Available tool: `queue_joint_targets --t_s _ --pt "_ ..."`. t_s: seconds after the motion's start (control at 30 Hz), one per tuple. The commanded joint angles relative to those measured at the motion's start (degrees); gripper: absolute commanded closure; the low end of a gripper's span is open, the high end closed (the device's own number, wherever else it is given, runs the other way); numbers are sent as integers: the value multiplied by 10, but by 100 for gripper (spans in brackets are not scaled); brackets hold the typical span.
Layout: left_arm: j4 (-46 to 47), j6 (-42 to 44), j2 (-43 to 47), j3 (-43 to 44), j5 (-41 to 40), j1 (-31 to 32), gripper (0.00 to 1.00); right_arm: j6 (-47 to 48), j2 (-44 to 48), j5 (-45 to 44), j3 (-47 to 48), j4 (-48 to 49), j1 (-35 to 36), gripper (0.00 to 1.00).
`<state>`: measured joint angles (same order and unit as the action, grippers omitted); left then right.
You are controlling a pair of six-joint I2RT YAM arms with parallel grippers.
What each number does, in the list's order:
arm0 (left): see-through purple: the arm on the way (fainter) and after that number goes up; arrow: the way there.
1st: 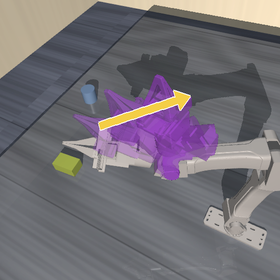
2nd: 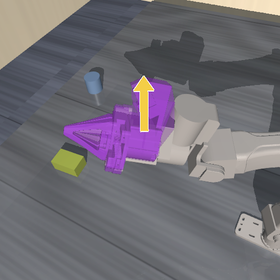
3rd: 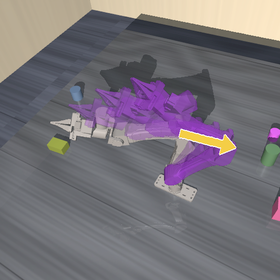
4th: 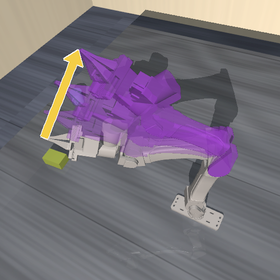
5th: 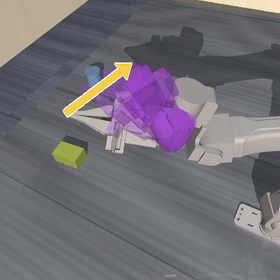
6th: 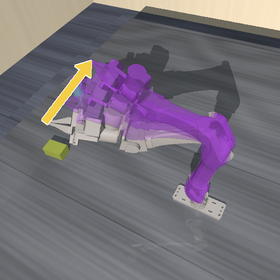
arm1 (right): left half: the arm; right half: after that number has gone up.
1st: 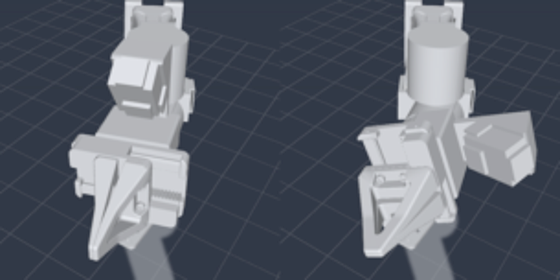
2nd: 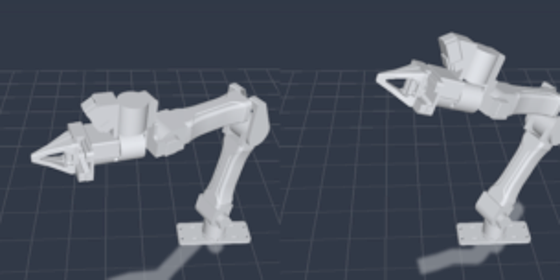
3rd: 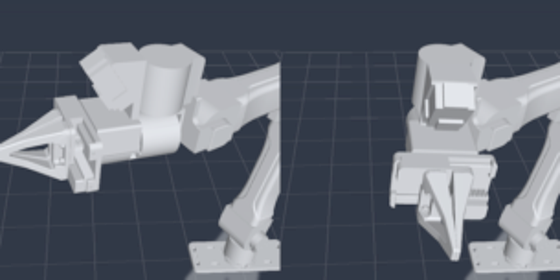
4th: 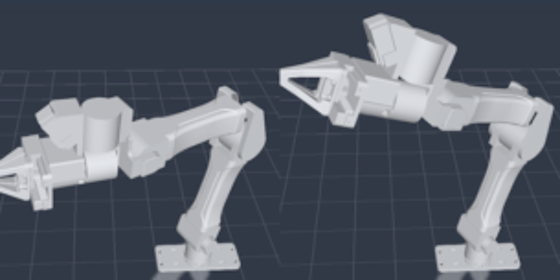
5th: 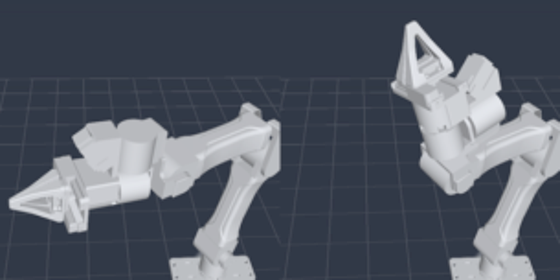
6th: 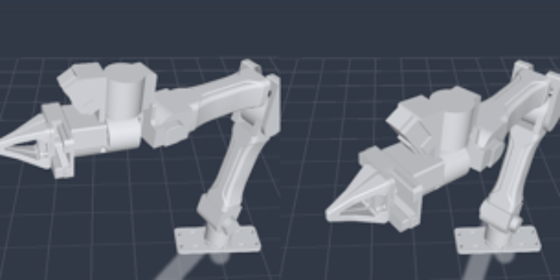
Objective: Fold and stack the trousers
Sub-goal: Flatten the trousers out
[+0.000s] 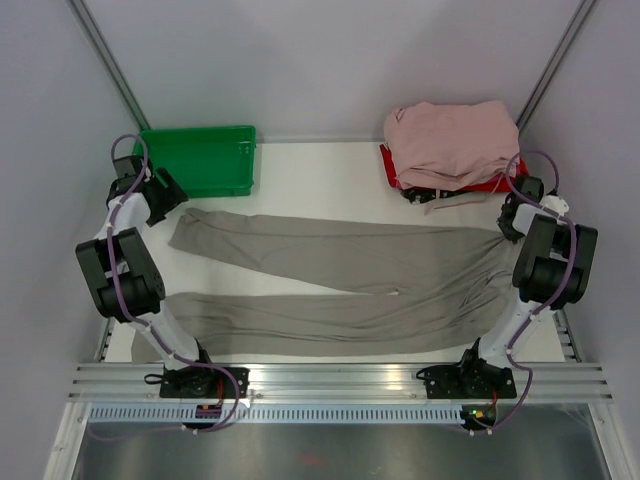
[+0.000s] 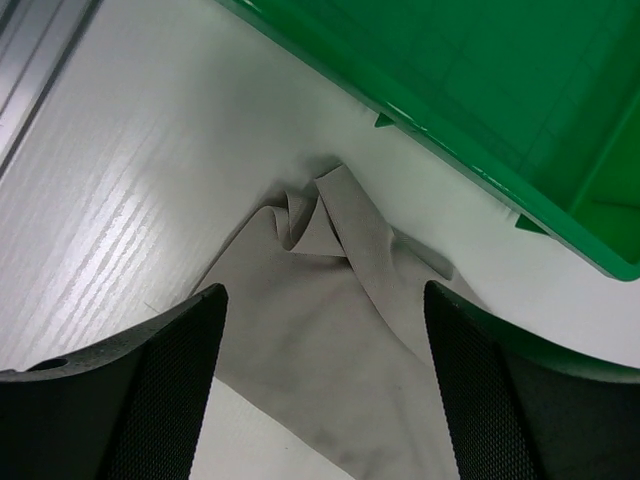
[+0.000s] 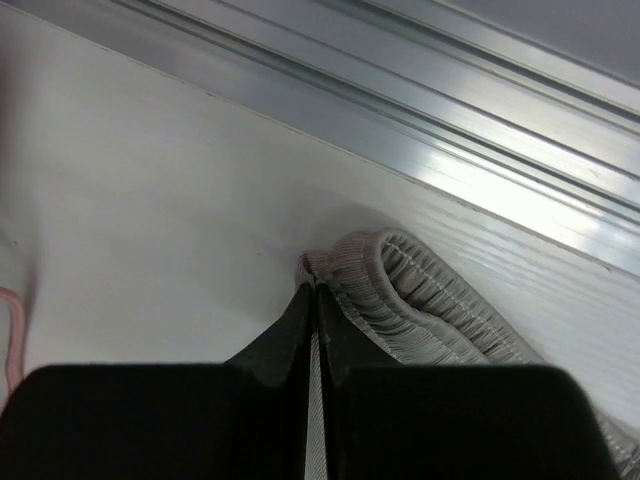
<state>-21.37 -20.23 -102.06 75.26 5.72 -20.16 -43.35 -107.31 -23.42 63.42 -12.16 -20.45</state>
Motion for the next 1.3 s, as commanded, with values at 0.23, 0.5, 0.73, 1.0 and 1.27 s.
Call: queue_joint_targets --t_s 0.23,0.5,0.73,1.0,1.27 --pt "26 -68 -58 21 12 38 20 20 -66 -14 92 -1 20 83" --pt "26 -126 -105 52 -44 43 29 6 -23 -37 46 -23 20 65" --pt "20 -142 -121 62 -55 47 40 1 -4 -37 46 -32 20 63" --pt "28 -155 -137 66 -54 48 48 -5 1 -39 45 -44 20 63" --pt "31 -166 -140 77 -50 48 64 -1 0 -40 50 -46 20 63"
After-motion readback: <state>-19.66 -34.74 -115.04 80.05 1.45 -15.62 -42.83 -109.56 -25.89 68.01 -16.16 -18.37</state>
